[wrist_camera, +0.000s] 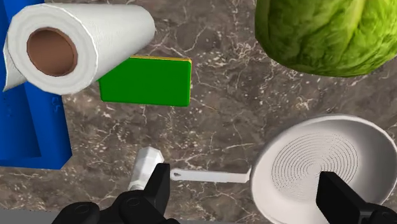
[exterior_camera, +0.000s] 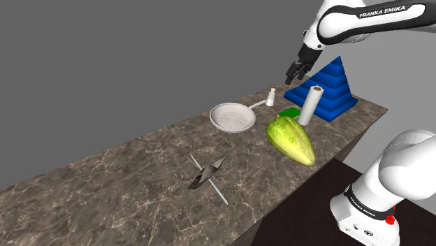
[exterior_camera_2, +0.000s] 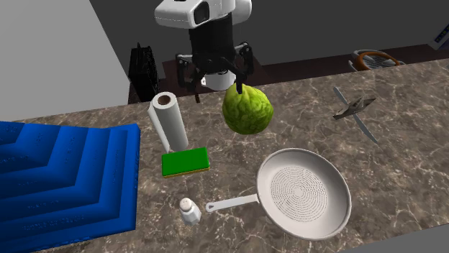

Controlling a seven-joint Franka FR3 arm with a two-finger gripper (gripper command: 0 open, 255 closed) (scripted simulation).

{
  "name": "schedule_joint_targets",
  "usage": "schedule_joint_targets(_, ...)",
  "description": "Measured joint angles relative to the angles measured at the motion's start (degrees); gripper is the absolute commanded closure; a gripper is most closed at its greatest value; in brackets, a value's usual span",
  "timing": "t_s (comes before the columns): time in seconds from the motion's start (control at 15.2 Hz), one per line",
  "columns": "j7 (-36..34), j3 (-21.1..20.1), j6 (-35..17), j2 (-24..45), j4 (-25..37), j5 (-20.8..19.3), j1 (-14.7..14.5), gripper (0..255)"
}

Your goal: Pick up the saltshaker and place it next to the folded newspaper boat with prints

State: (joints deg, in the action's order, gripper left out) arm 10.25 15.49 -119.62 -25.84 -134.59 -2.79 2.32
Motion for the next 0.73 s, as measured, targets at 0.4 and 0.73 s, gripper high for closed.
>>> schedule_joint_targets(0.4, 8.03, 5.78, -8.49, 10.99, 2.75, 4.95, -1.06, 0)
schedule_joint_targets(0.73, 17.22, 10.0, -12.84, 21.96, 8.2, 13.05, -1.65, 0)
